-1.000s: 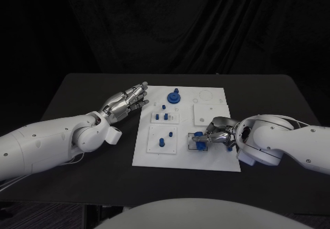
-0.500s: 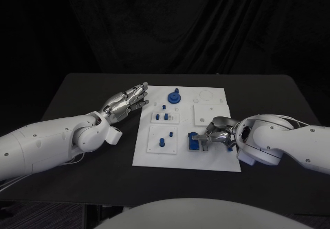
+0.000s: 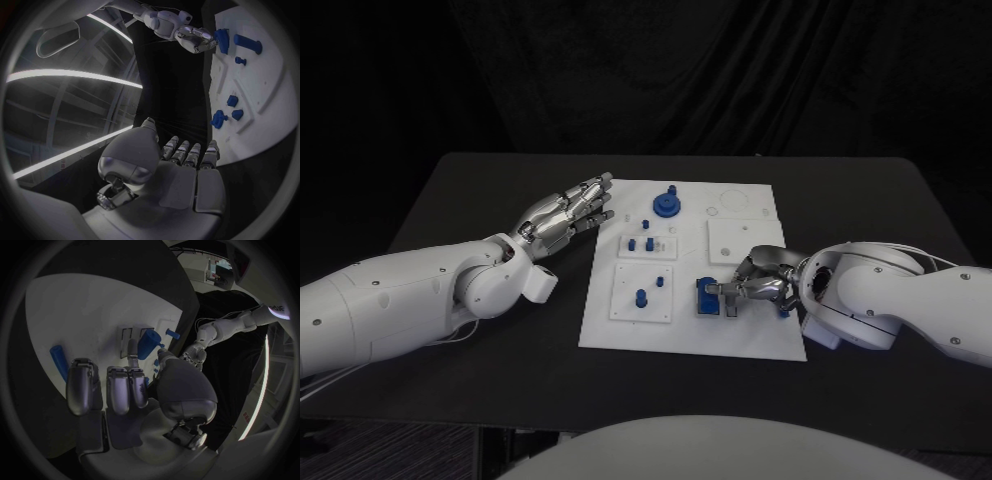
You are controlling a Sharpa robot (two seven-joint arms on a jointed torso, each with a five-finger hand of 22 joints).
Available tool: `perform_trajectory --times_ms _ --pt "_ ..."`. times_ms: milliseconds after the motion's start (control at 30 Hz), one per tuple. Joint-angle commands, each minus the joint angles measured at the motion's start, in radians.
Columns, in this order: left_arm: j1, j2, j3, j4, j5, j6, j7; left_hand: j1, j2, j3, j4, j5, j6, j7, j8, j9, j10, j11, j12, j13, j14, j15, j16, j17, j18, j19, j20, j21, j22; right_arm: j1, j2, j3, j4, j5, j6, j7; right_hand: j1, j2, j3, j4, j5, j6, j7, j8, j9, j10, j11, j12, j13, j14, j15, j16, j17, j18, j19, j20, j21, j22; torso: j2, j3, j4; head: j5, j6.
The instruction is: Assemble the parts on the task board
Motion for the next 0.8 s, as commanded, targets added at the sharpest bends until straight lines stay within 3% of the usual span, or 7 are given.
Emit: perform_trajectory --times_ms 33,267,367,533,633,733,800 --pt "-0.003 -0.001 0.001 0.002 -0.001 0.015 0.011 0.008 0.001 0.0 -0.006 0.005 -0.001 0.005 0.006 0.002 -0.002 0.007 0.005 0.001 0.001 0.008 -0.004 -0.001 0.009 0.002 0.005 0.003 0.0 -0.002 -0.01 0.0 0.014 -0.034 -0.037 0.048 0.018 -0.006 -0.006 -0.006 0.004 0.006 -0.006 0.005 0.002 0.104 0.004 0.005 0.263 0.1 0.005 -0.002 0.24 0.019 0.025 0.007 0.001 0.207 0.001 0.0006 0.0001 0.0 0.0" --pt "-0.004 -0.003 0.001 0.003 -0.001 0.016 0.011 0.009 0.001 0.001 -0.008 0.006 0.0 0.006 0.006 0.002 -0.002 0.006 0.006 0.001 0.001 0.011 -0.004 -0.001 0.009 0.002 0.005 0.003 0.001 -0.002 -0.03 0.0 0.049 -0.108 -0.059 0.117 0.083 -0.012 -0.033 -0.036 0.004 -0.01 -0.016 0.074 0.056 0.104 -0.005 0.005 0.263 0.101 -0.002 0.0 0.244 0.016 0.031 -0.001 0.01 0.21 0.0 0.001 -0.0002 0.001 0.0" --pt "-0.004 -0.004 0.001 0.003 -0.001 0.016 0.01 0.009 0.001 0.001 -0.008 0.006 0.0 0.006 0.006 0.002 -0.002 0.006 0.006 0.001 0.001 0.011 -0.004 -0.001 0.009 0.002 0.005 0.003 0.001 -0.002 -0.039 0.0 0.065 -0.129 -0.074 0.141 0.102 -0.003 -0.057 -0.032 0.005 -0.041 -0.021 0.142 0.112 0.104 -0.009 0.005 0.263 0.103 -0.006 0.004 0.251 0.014 0.035 -0.004 0.017 0.213 0.001 0.0014 -0.0005 0.001 0.0" --pt "-0.005 -0.006 0.001 0.004 -0.001 0.015 0.009 0.01 0.001 0.002 -0.01 0.008 0.001 0.006 0.007 0.002 -0.002 0.005 0.006 0.001 0.001 0.013 -0.004 -0.001 0.009 0.002 0.005 0.003 0.001 -0.002 -0.047 0.0 0.071 -0.141 -0.07 0.147 0.117 0.007 -0.083 -0.026 0.005 -0.07 -0.028 0.224 0.183 0.104 -0.016 0.005 0.263 0.103 -0.012 0.004 0.251 0.014 0.037 -0.009 0.019 0.214 0.001 0.0012 -0.0007 0.002 0.0" --pt "-0.005 -0.006 0.001 0.004 -0.001 0.015 0.009 0.01 0.001 0.002 -0.01 0.008 0.001 0.006 0.007 0.002 -0.002 0.005 0.006 0.001 0.001 0.013 -0.004 -0.001 0.009 0.002 0.005 0.003 0.001 -0.002 -0.049 0.0 0.07 -0.154 -0.051 0.137 0.126 0.01 -0.095 -0.026 0.005 -0.081 -0.034 0.274 0.227 0.104 -0.021 0.005 0.263 0.103 -0.016 0.004 0.251 0.014 0.036 -0.012 0.018 0.214 0.002 0.0016 -0.0007 0.002 0.0" --pt "-0.005 -0.006 0.001 0.004 -0.001 0.015 0.008 0.01 0.001 0.002 -0.01 0.008 0.001 0.006 0.007 0.002 -0.002 0.005 0.006 0.001 0.001 0.013 -0.004 -0.001 0.009 0.002 0.005 0.003 0.001 -0.003 -0.051 0.0 0.066 -0.18 -0.022 0.122 0.153 0.015 -0.114 -0.036 0.006 -0.109 -0.045 0.364 0.314 0.104 -0.03 0.005 0.263 0.101 -0.024 -0.001 0.241 0.016 0.033 -0.019 0.01 0.211 0.001 0.0017 -0.0007 0.001 0.0" --pt "-0.005 -0.006 0.001 0.004 -0.001 0.015 0.008 0.01 0.001 0.002 -0.01 0.008 0.001 0.006 0.007 0.002 -0.002 0.005 0.006 0.001 0.001 0.013 -0.004 -0.001 0.009 0.002 0.005 0.003 0.001 -0.003 -0.051 0.0 0.062 -0.198 -0.006 0.113 0.163 0.015 -0.119 -0.041 0.006 -0.118 -0.048 0.392 0.343 0.104 -0.034 0.005 0.263 0.1 -0.026 -0.002 0.238 0.016 0.033 -0.022 0.009 0.211 0.001 0.0015 -0.0006 0.001 0.0"
